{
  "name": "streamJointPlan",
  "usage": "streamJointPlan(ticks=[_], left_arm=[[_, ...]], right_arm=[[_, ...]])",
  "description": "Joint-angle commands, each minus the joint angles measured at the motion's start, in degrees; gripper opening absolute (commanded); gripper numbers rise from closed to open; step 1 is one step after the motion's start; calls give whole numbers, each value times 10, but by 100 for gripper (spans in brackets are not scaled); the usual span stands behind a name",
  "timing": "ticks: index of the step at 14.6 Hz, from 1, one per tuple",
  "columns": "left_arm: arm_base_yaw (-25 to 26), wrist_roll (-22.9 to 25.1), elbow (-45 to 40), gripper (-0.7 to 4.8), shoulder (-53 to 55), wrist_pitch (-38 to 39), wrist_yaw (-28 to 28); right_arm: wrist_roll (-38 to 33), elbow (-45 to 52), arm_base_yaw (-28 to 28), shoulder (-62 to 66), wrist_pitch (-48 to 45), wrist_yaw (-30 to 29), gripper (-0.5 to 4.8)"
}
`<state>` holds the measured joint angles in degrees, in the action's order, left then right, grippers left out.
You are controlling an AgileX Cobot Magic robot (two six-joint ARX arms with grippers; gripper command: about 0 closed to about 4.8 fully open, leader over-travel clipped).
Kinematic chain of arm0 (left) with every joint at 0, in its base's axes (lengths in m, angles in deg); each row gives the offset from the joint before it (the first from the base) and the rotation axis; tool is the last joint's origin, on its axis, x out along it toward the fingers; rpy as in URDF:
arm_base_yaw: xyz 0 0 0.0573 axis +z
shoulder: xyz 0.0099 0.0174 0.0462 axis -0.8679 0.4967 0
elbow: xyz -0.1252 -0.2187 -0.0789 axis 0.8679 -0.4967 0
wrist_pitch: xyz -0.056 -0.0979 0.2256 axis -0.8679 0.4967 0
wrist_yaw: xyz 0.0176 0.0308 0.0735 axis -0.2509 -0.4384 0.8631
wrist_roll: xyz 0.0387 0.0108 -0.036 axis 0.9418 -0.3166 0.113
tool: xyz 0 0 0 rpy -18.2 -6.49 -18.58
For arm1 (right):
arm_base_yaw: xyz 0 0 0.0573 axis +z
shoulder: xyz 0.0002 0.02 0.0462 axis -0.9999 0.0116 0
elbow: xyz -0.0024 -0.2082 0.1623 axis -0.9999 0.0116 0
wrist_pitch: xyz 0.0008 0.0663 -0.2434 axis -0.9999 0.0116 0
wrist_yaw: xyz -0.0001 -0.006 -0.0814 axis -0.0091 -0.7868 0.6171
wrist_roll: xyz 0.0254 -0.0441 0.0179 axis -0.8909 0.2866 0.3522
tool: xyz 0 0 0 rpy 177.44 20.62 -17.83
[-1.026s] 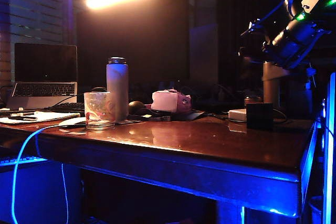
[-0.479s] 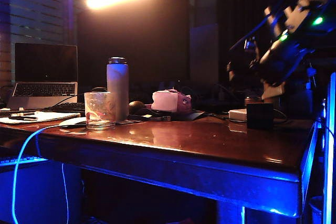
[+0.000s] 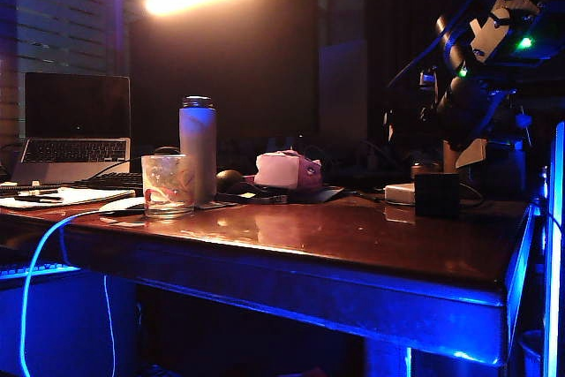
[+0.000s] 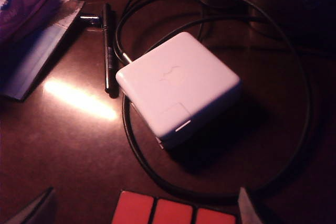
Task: Stack the Rubik's Cube on top of the glass cup.
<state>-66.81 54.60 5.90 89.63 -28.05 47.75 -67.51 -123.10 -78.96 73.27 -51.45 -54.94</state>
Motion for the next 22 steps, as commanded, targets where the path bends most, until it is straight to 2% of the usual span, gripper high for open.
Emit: streamJointPlan(ticks=[1, 8, 9, 11, 15, 19, 22], left_arm=[[0, 4, 2, -4, -2, -4, -3], [0, 4, 2, -4, -2, -3, -3], [0, 4, 2, -4, -2, -3, -3], [0, 4, 2, -4, -2, -3, -3], [0, 4, 2, -4, -2, -3, -3], [0, 4, 2, -4, -2, -4, -3], [0, 4, 2, -4, -2, -3, -3]], right_arm=[[-3, -2, 1, 22, -8, -7, 479], [-3, -2, 0, 52, -10, 9, 469], [-3, -2, 0, 52, -11, 9, 423], [-3, -2, 0, 52, -16, 8, 278], [-6, -2, 0, 52, 0, 0, 269], [-3, -43, 5, 36, -4, -145, 269], [8, -123, 35, 36, -4, -178, 269]])
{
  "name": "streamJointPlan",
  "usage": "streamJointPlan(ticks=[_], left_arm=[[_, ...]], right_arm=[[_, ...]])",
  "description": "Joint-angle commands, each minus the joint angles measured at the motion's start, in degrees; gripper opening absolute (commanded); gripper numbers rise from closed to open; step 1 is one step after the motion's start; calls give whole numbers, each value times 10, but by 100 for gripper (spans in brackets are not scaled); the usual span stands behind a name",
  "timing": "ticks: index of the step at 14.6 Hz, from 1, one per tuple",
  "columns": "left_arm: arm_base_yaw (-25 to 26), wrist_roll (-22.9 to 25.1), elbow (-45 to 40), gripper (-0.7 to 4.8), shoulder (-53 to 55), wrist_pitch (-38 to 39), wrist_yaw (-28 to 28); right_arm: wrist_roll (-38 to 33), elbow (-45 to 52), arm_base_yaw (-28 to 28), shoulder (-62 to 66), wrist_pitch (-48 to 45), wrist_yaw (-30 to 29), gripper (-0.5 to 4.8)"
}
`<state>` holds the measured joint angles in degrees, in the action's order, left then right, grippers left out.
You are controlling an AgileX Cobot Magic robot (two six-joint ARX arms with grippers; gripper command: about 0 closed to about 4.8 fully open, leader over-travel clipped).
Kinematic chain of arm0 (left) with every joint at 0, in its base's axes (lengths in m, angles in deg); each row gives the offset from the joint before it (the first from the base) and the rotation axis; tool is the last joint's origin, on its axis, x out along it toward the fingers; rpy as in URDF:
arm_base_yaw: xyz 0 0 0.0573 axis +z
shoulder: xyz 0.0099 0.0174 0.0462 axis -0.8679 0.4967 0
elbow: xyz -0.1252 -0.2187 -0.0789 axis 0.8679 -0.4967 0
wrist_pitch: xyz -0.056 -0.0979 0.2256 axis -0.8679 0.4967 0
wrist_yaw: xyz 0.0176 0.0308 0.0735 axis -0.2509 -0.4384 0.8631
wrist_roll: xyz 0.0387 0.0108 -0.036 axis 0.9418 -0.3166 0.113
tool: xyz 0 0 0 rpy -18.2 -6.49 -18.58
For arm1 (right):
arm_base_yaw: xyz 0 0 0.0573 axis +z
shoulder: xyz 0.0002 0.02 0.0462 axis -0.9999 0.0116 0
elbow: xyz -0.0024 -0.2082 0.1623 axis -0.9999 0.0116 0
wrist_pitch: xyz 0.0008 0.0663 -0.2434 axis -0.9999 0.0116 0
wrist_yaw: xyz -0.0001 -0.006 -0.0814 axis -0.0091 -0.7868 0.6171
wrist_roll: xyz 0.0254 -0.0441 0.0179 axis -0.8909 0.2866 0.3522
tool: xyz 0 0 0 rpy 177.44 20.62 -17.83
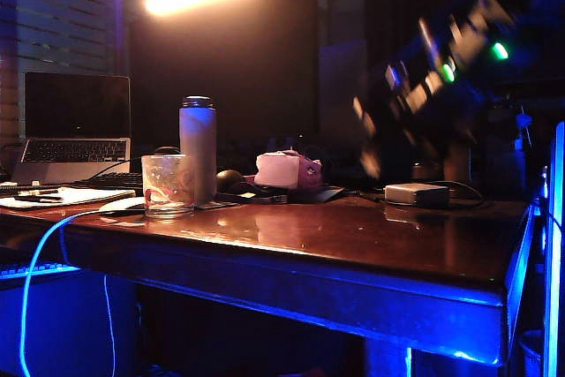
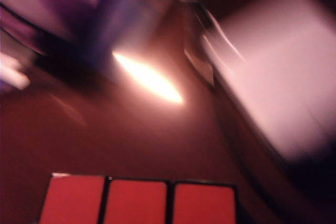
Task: Stack the Rubik's Cube on top of the glass cup.
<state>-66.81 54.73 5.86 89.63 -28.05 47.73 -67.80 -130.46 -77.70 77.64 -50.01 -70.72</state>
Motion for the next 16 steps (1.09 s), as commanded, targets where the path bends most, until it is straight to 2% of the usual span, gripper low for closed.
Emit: streamJointPlan(ticks=[1, 6, 8, 9, 12, 15, 16], left_arm=[[0, 3, 3, -4, -2, -3, -3], [0, 3, 3, -4, -2, -3, -2], [0, 3, 3, -4, -1, -3, 0], [0, 15, 2, -4, 3, -4, 11], [0, 37, 2, -4, 65, -28, 93], [3, 36, 2, -4, 159, -104, 104], [4, 26, 2, -4, 191, -146, 131]], right_arm=[[26, -81, 39, -7, -12, -28, 269], [33, -238, 112, 73, 4, -39, 269], [33, -299, 132, 115, 37, -51, 269], [33, -311, 138, 124, 43, -51, 269], [33, -311, 138, 125, 42, -57, 269], [33, -311, 138, 125, 48, -69, 269], [33, -311, 138, 125, 48, -75, 269]])
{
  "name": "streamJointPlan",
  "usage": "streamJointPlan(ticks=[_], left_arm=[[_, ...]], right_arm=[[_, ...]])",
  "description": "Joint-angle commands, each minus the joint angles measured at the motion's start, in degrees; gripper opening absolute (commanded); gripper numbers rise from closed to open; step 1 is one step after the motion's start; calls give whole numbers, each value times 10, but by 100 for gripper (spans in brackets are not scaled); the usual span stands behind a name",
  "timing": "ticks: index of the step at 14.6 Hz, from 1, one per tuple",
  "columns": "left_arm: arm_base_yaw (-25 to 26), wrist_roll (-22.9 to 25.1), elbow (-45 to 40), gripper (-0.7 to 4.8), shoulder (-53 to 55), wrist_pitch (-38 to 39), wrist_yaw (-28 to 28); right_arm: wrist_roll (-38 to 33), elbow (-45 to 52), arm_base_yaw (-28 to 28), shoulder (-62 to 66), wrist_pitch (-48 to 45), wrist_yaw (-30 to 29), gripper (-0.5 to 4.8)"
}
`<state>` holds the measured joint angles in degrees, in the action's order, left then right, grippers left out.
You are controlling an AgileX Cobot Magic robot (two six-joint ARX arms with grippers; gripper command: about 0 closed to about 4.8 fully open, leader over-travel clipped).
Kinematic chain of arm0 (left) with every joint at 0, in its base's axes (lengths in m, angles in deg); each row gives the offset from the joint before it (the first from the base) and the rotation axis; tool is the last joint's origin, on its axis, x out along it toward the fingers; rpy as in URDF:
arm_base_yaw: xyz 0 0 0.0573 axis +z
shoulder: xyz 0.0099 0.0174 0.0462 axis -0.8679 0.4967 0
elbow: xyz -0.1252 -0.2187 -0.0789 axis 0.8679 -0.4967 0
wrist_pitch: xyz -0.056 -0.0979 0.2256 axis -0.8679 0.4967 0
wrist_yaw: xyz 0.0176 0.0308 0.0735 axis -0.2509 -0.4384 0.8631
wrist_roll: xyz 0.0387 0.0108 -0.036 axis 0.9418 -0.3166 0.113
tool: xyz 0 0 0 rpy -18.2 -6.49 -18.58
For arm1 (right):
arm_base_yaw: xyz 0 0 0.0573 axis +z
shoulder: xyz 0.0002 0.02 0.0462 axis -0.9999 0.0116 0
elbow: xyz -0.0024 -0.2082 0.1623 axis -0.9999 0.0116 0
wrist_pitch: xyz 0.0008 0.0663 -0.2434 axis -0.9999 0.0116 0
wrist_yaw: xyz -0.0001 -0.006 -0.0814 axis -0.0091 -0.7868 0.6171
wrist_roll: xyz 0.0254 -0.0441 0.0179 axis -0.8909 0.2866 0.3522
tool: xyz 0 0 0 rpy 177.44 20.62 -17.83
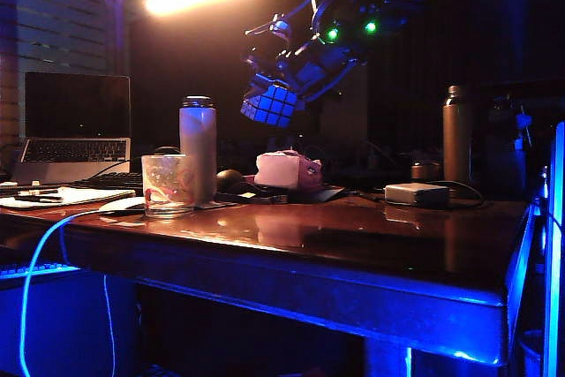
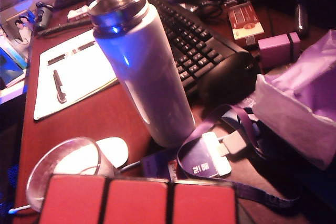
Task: Stack the Rubik's Cube on top of the glass cup.
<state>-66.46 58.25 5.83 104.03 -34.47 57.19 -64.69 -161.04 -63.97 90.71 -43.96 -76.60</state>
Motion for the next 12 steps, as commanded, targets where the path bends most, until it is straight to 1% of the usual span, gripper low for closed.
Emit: streamJointPlan(ticks=[1, 2, 3, 4, 5, 9, 11, 12], left_arm=[[0, -36, 2, -4, 78, -131, 75], [0, -70, 2, -4, 111, -186, 102], [0, -88, 2, -4, 135, -220, 125], [0, -112, 2, -4, 160, -255, 163], [0, -125, 2, -4, 182, -284, 173], [1, -127, 3, -4, 276, -388, 182], [1, -129, 7, -4, 314, -424, 240], [1, -129, 9, -4, 328, -443, 251]], right_arm=[[2, -5, 1, -6, -12, -16, 269], [2, -5, 1, -6, -13, -16, 270], [2, -5, 1, -6, -13, -16, 269], [2, -5, 1, -6, -13, -17, 269], [1, -5, 1, -6, -13, -20, 269], [1, -5, 1, -6, -13, -20, 269], [-1, -5, 1, -7, -14, -21, 269], [-1, -5, 1, -7, -14, -21, 269]])
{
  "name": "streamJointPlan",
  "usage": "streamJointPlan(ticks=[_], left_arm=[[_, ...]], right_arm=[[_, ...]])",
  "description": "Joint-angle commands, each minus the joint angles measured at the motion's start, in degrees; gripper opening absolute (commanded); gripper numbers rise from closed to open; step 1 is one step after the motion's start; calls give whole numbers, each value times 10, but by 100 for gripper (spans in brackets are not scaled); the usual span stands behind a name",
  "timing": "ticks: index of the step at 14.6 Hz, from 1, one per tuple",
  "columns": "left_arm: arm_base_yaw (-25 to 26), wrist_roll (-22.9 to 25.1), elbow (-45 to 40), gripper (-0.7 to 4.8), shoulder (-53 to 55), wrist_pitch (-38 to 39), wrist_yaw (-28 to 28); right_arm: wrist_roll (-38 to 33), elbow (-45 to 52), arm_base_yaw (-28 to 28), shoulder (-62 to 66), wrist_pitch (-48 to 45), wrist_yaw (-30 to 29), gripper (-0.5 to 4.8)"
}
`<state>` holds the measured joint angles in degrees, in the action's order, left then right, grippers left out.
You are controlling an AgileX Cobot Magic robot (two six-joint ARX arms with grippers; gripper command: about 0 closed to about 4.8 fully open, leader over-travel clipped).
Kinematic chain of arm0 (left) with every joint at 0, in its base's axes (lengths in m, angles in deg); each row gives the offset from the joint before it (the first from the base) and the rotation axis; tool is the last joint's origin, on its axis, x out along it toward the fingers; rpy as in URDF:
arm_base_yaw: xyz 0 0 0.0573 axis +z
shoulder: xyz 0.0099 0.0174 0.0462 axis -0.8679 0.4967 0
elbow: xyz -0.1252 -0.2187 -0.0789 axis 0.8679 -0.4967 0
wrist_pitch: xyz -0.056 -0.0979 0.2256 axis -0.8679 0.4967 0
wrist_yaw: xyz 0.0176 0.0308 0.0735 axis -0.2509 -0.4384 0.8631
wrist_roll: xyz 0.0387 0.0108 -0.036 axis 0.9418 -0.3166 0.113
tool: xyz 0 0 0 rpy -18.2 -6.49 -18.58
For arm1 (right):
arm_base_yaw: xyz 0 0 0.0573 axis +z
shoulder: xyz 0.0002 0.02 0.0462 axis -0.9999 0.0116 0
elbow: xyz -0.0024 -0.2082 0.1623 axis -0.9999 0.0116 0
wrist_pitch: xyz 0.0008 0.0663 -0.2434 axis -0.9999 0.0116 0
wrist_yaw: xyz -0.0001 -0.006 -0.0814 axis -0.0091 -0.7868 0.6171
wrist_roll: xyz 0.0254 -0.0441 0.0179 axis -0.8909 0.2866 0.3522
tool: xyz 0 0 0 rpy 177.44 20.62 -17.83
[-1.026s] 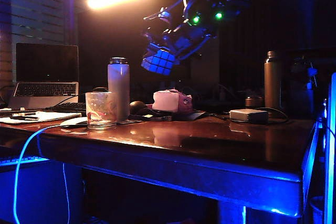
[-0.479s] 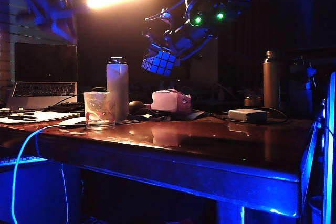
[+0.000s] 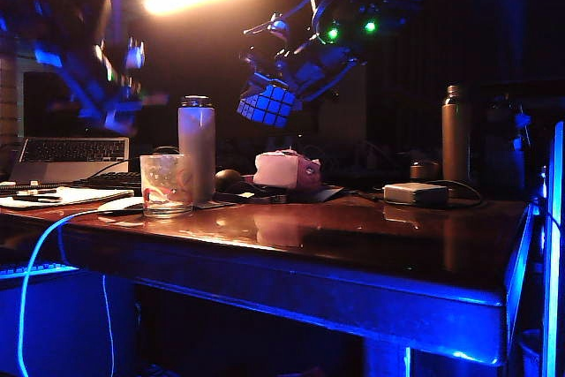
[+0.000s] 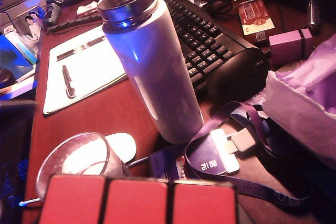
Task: Stack the Rubik's Cube on top of the glass cup.
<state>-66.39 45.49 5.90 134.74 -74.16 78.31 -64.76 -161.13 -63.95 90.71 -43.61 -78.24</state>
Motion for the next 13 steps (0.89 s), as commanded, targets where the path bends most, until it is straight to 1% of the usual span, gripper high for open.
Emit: streamJointPlan(ticks=[1, 2, 6, 7, 9, 13], left_arm=[[1, -2, 11, -4, 32, -59, 53], [1, -12, 20, -4, 44, -63, 67], [1, -28, 81, -4, 98, -65, 59], [1, -38, 86, -4, 105, -64, 45], [1, -41, 86, -4, 113, -47, 34], [-3, -41, 86, -4, 122, -25, -33]], right_arm=[[0, -4, 1, -8, -18, -6, 269], [0, -4, 1, -8, -17, -8, 269], [0, -4, 1, -8, -20, -7, 269], [0, -4, 1, -8, -24, -6, 269], [0, -4, 1, -8, -28, -5, 269], [0, -5, 1, -8, -27, -5, 269]])
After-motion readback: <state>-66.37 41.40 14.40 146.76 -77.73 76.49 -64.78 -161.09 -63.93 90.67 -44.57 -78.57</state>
